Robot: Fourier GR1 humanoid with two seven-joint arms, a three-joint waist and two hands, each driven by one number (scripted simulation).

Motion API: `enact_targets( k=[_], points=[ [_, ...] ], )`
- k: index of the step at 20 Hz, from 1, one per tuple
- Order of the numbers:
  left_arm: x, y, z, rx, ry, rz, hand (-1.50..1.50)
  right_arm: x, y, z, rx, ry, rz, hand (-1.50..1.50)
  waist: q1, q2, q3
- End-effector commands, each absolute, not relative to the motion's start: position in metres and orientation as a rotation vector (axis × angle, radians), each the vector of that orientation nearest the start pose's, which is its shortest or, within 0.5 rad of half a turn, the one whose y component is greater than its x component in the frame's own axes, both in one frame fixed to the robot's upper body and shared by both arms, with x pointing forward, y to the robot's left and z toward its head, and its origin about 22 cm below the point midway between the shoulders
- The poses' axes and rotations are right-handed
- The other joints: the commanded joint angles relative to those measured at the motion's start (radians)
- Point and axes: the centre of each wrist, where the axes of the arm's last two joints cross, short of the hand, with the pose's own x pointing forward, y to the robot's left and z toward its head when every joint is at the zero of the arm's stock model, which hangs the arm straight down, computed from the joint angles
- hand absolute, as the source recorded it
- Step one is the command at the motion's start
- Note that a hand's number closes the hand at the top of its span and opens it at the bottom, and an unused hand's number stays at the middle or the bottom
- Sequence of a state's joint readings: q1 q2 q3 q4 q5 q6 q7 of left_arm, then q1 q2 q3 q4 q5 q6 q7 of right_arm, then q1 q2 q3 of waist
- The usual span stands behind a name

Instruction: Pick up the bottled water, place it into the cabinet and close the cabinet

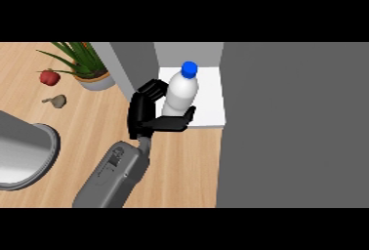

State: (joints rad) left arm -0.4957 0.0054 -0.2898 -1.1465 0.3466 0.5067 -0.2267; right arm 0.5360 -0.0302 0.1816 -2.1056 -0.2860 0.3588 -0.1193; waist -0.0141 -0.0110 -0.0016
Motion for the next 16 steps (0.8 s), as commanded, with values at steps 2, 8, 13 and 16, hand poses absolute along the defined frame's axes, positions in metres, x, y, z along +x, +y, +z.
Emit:
enact_targets(
  k=[2, 8, 13, 16],
  points=[
    [0.377, 0.076, 0.086, -0.048, -1.778, 0.035, 1.5, 0.12, -0.234, 0.039, 0.5, -1.766, -0.011, -1.5, -0.034, 0.019, 0.003],
    [0.415, 0.077, 0.083, 0.102, -1.719, 0.016, 1.5, 0.114, -0.237, 0.036, 0.517, -1.751, -0.002, -1.5, -0.051, 0.027, 0.002],
    [0.427, 0.079, 0.067, 0.149, -1.723, -0.038, 1.5, 0.122, -0.228, 0.051, 0.504, -1.761, 0.015, -1.5, -0.05, 0.03, 0.001],
    [0.432, 0.093, 0.058, 0.193, -1.733, -0.048, 1.5, 0.134, -0.226, 0.036, 0.513, -1.782, 0.005, -1.5, -0.052, 0.038, 0.001]
  ],
)
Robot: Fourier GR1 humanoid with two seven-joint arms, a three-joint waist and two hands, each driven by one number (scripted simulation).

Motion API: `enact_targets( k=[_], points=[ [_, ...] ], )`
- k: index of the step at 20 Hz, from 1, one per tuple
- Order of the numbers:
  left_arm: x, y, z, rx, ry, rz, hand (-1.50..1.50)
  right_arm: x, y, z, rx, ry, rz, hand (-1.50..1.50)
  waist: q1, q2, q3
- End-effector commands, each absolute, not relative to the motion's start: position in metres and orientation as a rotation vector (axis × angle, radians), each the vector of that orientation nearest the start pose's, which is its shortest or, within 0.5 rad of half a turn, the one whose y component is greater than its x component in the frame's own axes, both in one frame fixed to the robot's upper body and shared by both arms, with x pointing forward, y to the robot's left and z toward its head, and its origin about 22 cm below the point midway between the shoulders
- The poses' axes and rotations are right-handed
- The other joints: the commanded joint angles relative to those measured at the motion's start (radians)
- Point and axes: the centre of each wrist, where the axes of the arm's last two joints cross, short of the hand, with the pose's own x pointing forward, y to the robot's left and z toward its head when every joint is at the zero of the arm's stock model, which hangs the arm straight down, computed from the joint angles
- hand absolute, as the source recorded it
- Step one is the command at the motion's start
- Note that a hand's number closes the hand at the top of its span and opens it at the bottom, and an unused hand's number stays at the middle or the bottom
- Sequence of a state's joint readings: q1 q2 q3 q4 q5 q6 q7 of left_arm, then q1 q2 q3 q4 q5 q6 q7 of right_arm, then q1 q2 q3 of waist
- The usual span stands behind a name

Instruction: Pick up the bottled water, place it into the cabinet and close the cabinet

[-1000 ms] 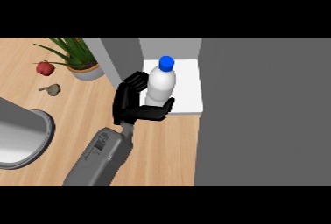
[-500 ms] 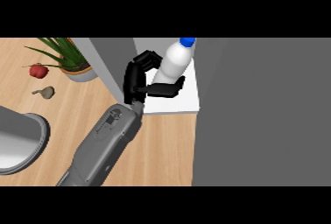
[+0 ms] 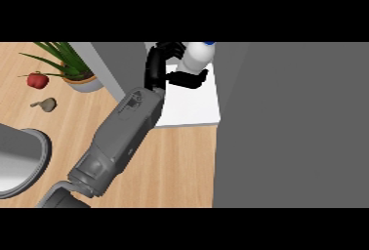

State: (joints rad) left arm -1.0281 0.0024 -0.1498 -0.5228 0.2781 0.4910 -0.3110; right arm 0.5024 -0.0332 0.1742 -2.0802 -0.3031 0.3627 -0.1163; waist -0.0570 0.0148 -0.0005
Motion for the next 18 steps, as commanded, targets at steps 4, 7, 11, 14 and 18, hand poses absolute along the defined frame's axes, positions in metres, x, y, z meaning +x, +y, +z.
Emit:
enact_targets(
  k=[4, 7, 11, 14, 18],
  points=[
    [0.431, 0.092, 0.048, 0.308, -1.723, -0.081, 1.5, 0.124, -0.232, 0.039, 0.525, -1.76, 0.014, -1.5, 0.003, 0.003, 0.0],
    [0.434, 0.098, 0.045, 0.429, -1.722, -0.127, 1.5, 0.123, -0.224, 0.029, 0.533, -1.76, 0.029, -1.5, -0.017, 0.011, 0.001],
    [0.442, 0.119, 0.05, 0.537, -1.718, -0.146, 1.5, 0.122, -0.225, 0.033, 0.538, -1.751, 0.03, -1.5, -0.022, 0.014, 0.0],
    [0.442, 0.127, 0.047, 0.592, -1.717, -0.141, -1.5, 0.119, -0.231, 0.045, 0.526, -1.761, 0.047, -1.5, -0.016, 0.011, 0.0],
    [0.437, 0.122, 0.036, 0.613, -1.693, -0.144, -1.5, 0.128, -0.224, 0.034, 0.547, -1.763, 0.03, -1.5, -0.015, 0.015, 0.0]
  ],
)
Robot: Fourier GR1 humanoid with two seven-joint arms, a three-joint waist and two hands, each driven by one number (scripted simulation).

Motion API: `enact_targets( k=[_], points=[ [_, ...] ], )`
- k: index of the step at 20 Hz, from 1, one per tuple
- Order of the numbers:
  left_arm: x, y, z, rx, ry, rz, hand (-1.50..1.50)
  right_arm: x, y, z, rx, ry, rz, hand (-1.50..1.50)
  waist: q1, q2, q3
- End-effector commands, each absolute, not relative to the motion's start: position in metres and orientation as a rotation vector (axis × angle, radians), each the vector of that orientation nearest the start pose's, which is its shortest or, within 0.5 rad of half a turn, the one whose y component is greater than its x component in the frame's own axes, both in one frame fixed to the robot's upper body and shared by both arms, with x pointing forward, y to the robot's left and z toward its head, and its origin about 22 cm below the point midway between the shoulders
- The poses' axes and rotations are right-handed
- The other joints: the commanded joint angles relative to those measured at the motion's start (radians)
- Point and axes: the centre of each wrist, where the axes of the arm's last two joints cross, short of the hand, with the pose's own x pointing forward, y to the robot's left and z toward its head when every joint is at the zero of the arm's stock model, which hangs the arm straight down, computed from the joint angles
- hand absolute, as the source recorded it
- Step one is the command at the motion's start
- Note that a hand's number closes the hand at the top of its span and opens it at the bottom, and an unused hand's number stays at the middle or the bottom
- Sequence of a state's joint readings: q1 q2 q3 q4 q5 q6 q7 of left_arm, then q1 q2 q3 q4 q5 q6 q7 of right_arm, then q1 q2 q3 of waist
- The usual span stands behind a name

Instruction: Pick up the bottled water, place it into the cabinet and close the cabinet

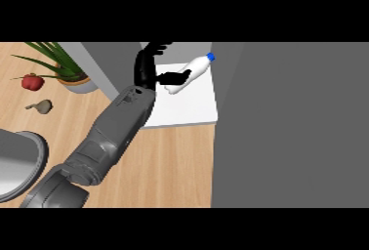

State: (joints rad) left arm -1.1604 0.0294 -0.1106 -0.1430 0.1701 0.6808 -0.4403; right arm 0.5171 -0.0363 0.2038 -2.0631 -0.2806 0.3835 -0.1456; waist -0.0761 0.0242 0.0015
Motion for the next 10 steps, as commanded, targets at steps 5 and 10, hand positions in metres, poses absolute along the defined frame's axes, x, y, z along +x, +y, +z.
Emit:
enact_targets(
  k=[5, 10],
  points=[
    [0.433, 0.123, 0.028, 0.626, -1.657, -0.142, -1.5, 0.121, -0.229, 0.041, 0.533, -1.759, 0.044, -1.5, -0.011, 0.008, -0.003],
    [0.44, 0.142, 0.037, 0.601, -1.648, -0.115, -1.5, 0.125, -0.217, 0.044, 0.547, -1.784, 0.032, -1.5, -0.001, 0.007, -0.003]
  ],
)
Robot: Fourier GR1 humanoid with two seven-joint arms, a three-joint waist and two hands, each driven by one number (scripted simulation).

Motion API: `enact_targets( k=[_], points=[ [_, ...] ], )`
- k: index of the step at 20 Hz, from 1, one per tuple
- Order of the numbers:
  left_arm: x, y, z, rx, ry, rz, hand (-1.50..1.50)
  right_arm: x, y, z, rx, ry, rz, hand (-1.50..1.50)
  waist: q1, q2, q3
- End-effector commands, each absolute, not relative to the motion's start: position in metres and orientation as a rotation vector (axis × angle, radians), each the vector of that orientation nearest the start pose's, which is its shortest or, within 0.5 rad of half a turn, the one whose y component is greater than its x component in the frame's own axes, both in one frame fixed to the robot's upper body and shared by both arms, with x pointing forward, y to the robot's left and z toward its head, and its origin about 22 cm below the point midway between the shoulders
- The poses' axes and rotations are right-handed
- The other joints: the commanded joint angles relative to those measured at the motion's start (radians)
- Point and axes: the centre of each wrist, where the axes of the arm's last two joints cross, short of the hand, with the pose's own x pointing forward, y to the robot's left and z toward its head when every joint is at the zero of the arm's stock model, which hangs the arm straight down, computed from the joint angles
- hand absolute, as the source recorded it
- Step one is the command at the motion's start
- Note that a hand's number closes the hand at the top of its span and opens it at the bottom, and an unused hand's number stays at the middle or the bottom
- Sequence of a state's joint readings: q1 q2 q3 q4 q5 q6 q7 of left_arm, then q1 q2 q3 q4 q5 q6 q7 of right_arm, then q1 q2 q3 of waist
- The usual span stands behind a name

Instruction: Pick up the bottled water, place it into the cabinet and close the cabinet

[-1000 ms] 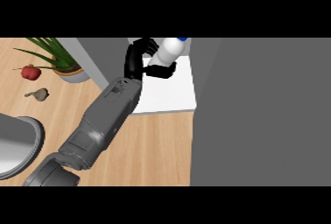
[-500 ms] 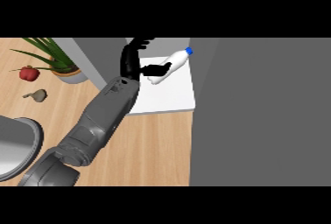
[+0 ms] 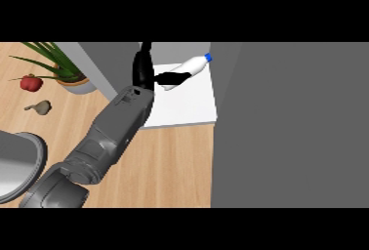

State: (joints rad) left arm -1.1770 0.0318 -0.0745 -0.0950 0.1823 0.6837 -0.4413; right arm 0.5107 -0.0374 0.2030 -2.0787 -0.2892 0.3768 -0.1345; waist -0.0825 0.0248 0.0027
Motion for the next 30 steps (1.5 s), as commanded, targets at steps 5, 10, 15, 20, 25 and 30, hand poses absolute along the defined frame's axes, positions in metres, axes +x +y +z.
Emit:
enact_targets(
  k=[5, 10, 15, 20, 25, 30],
  points=[
    [0.438, 0.157, 0.032, 0.473, -1.757, -0.075, -1.5, 0.124, -0.226, 0.044, 0.524, -1.774, 0.039, -1.5, 0.02, 0.003, -0.005],
    [0.429, 0.153, 0.017, 0.294, -1.841, 0.023, -1.5, 0.115, -0.224, 0.025, 0.515, -1.776, 0.034, -1.5, 0.034, -0.006, -0.004],
    [0.445, 0.145, 0.056, 0.119, -1.919, 0.007, -1.5, 0.116, -0.242, 0.042, 0.471, -1.789, 0.04, -1.5, 0.062, -0.02, -0.003],
    [0.423, 0.143, 0.015, 0.032, -1.938, 0.017, -1.5, 0.111, -0.226, 0.035, 0.487, -1.766, -0.001, -1.5, 0.087, -0.029, -0.003],
    [0.412, 0.122, 0.009, -0.051, -1.951, 0.043, -1.5, 0.102, -0.241, 0.04, 0.456, -1.746, 0.003, -1.5, 0.103, -0.038, -0.003],
    [0.408, 0.118, 0.017, -0.152, -1.936, 0.057, -1.5, 0.109, -0.231, 0.042, 0.43, -1.763, -0.018, -1.5, 0.133, -0.046, -0.003]
  ],
)
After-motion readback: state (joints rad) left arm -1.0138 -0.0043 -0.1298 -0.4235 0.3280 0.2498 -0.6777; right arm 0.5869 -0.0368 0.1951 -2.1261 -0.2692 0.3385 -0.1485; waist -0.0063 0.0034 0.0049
